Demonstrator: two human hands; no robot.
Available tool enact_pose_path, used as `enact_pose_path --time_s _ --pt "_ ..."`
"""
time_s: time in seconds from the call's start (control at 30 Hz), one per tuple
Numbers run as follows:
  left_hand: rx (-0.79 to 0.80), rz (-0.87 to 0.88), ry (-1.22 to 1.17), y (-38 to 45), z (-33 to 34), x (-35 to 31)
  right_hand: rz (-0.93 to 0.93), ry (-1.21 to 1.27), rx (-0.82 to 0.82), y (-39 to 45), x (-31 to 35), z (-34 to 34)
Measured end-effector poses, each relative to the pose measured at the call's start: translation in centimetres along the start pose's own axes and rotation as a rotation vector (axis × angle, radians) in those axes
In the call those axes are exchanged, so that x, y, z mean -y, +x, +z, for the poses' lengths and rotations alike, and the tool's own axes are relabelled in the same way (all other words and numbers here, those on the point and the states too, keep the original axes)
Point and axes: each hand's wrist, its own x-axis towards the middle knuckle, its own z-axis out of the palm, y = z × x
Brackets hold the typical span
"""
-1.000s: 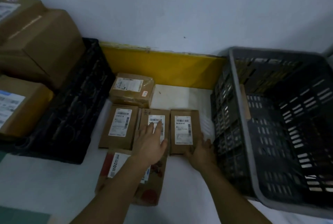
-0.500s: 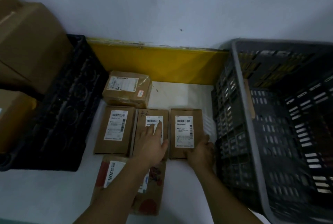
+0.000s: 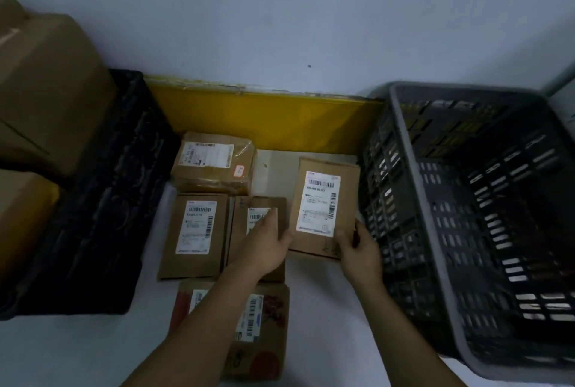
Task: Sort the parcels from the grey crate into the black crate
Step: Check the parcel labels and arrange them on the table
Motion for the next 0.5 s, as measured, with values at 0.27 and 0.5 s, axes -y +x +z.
enact_pose_path --time_s 0.27,0.5 --pt "-0.204 -0.033 -0.431 -0.1 -4.3 -0.1 -0.102 0.097 0.115 -1.9 5.4 0.6" --pt "-0.439 -0.135 -0.451 -1.5 -8.5 5.7 0.199 -0.482 0.436 -0.4 2.7 7.2"
